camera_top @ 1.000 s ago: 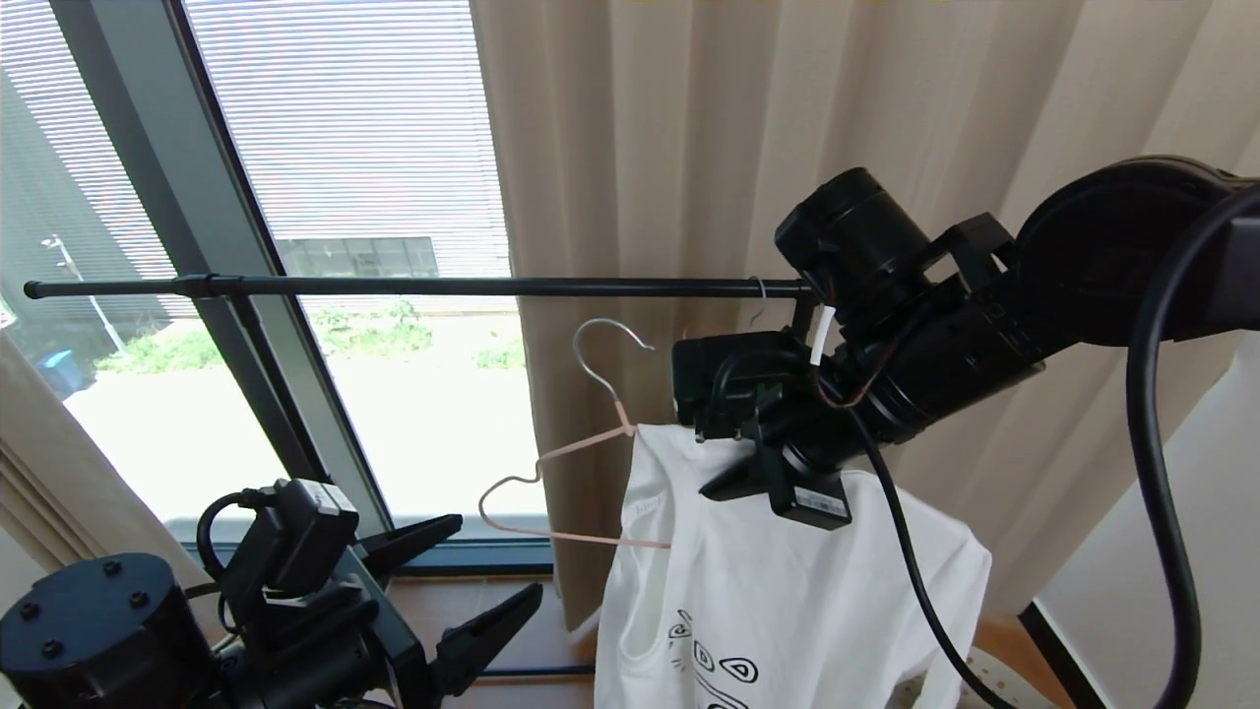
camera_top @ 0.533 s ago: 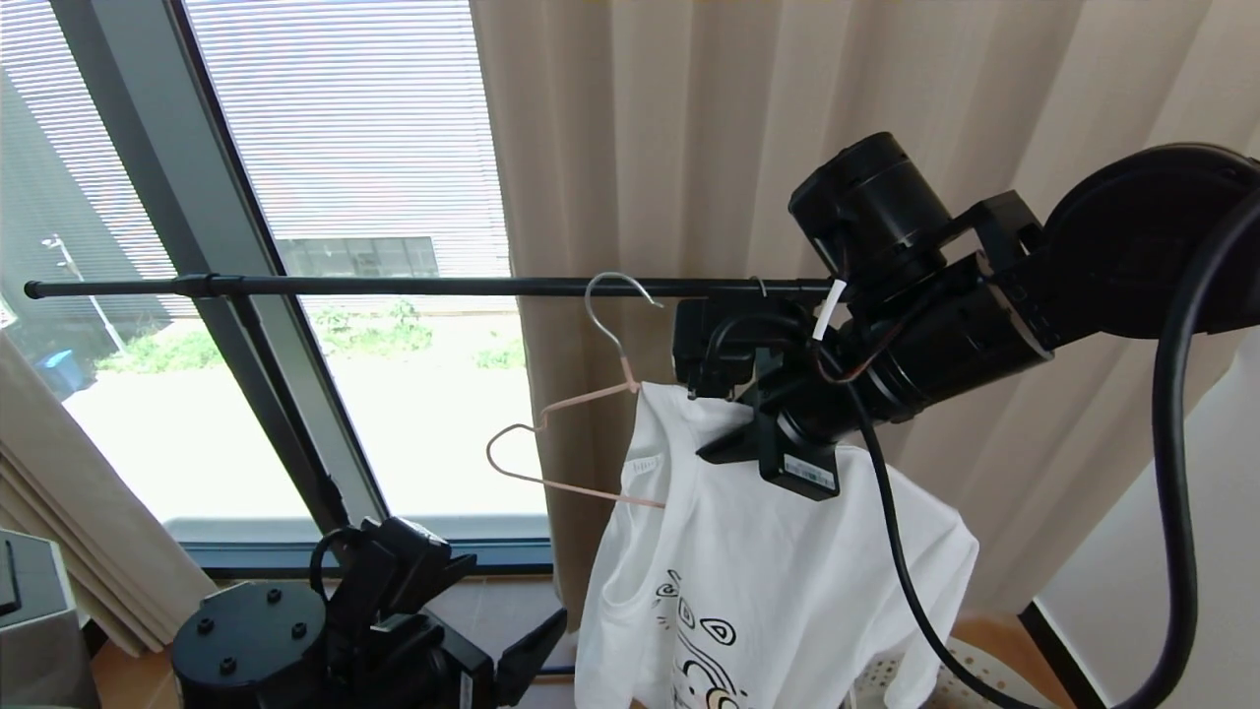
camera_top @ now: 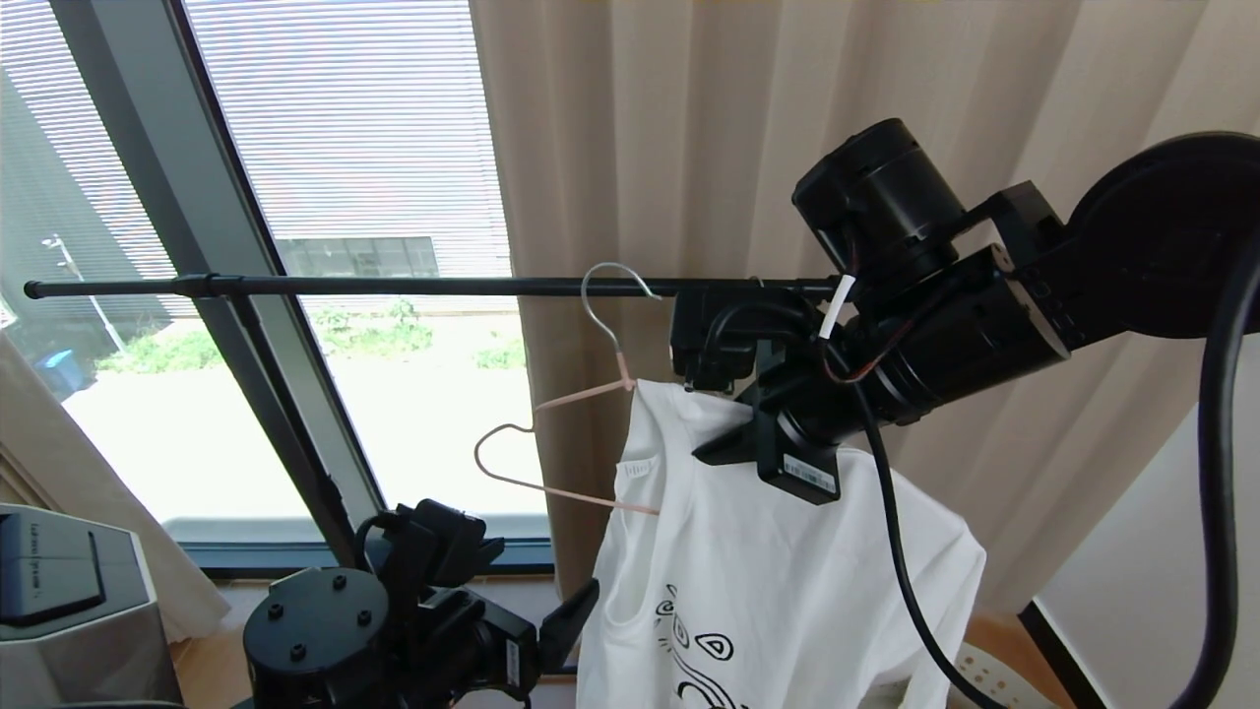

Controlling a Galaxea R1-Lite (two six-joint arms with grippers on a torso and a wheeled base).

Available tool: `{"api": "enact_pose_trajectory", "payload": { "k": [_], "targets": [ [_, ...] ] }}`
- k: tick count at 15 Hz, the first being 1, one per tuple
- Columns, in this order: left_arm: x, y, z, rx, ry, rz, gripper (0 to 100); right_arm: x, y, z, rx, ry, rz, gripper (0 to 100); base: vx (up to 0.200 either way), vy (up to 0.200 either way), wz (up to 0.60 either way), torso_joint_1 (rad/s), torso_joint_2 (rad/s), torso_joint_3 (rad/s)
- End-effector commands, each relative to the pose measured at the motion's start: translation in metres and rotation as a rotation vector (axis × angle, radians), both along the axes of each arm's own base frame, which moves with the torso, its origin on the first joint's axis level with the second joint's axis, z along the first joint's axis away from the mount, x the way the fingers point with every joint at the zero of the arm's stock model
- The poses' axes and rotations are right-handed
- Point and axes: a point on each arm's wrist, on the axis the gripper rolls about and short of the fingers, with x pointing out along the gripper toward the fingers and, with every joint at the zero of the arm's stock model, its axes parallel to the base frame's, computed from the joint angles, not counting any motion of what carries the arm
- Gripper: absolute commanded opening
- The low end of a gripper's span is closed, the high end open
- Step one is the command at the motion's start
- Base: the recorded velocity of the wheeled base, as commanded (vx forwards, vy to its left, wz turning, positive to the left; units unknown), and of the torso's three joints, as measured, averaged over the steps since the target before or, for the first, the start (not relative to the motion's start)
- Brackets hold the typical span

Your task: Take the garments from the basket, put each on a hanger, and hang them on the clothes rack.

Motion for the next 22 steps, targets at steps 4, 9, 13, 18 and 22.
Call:
{"api": "enact_pose_trajectory", "payload": {
  "k": [4,9,13,18,22],
  "targets": [
    [0.004,-0.013,-0.003,-0.006,-0.012,0.019,100,-0.005,-0.003,0.0,0.001,0.009,0.004,0,0.0,0.0,0.0,0.0,0.0,0.0],
    [0.003,-0.023,-0.01,0.009,-0.004,0.039,100,-0.009,-0.002,0.002,0.008,0.007,0.013,0,0.0,0.0,0.0,0.0,0.0,0.0],
    [0.0,-0.025,-0.011,0.007,0.002,0.027,100,-0.01,0.0,0.002,0.012,0.011,0.014,0,0.0,0.0,0.0,0.0,0.0,0.0],
    [0.0,-0.027,-0.022,0.049,0.029,0.028,100,-0.011,0.0,0.005,0.023,0.013,0.004,0,0.0,0.0,0.0,0.0,0.0,0.0],
    [-0.001,-0.026,-0.028,0.069,0.048,0.031,100,-0.015,-0.006,0.012,0.039,0.002,-0.006,0,0.0,0.0,0.0,0.0,0.0,0.0]
  ]
}}
